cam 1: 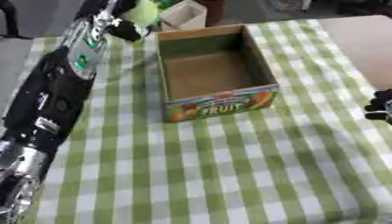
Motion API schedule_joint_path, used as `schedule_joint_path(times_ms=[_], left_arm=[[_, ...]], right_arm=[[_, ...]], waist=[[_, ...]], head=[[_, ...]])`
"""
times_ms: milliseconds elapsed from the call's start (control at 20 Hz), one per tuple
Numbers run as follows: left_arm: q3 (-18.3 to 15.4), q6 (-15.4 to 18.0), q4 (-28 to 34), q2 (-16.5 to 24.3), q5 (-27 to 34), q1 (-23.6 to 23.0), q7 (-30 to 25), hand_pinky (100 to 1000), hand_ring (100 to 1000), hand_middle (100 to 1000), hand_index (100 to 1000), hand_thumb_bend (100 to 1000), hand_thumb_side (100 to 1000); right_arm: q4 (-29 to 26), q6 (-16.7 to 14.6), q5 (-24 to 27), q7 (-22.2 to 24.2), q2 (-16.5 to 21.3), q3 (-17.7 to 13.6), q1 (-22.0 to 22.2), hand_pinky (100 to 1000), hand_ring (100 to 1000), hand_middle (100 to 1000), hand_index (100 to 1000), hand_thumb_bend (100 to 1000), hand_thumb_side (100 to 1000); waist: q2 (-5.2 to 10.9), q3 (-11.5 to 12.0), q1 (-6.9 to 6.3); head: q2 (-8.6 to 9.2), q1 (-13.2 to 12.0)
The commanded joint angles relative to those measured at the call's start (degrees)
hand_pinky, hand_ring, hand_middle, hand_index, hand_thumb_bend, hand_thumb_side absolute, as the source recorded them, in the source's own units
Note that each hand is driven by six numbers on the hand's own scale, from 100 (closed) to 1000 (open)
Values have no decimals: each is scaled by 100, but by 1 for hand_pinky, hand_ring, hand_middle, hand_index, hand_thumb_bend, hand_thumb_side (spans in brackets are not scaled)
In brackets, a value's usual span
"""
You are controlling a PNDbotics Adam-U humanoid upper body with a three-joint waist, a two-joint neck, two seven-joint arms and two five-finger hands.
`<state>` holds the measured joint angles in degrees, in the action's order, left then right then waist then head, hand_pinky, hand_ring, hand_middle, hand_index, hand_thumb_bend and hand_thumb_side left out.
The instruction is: Pick up objects on the table and place them in the box.
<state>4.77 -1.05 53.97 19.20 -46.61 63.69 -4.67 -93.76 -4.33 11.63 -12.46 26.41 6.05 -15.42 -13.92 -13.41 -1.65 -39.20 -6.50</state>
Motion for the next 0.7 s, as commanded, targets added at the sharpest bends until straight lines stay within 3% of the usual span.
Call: schedule_joint_path(times_ms=[50, 300, 600, 700], left_arm=[[260, 269, 317, -107, 25, 174, -269, 413, 329, 310, 404, 406, 100], [543, 603, 296, -358, -239, 119, -607, 446, 366, 344, 438, 459, 100], [689, 997, 78, -557, -465, -7, -1002, 495, 441, 404, 488, 606, 100], [719, 1116, 47, -583, -477, -36, -1126, 525, 509, 472, 548, 729, 100]], right_arm=[[-59, -2, 25, 26, 62, -4, -80, 615, 625, 564, 664, 100, 568], [-61, -1, 30, 52, 49, 15, -111, 615, 625, 564, 664, 100, 568], [-58, -4, 32, 64, 38, 20, -122, 615, 625, 564, 664, 100, 570], [-57, -6, 32, 65, 35, 20, -125, 615, 626, 564, 664, 100, 571]], waist=[[126, -26, 26], [126, -71, 19], [126, -95, 7], [123, -96, 4]], head=[[41, -42], [61, -61], [74, -60], [81, -55]])
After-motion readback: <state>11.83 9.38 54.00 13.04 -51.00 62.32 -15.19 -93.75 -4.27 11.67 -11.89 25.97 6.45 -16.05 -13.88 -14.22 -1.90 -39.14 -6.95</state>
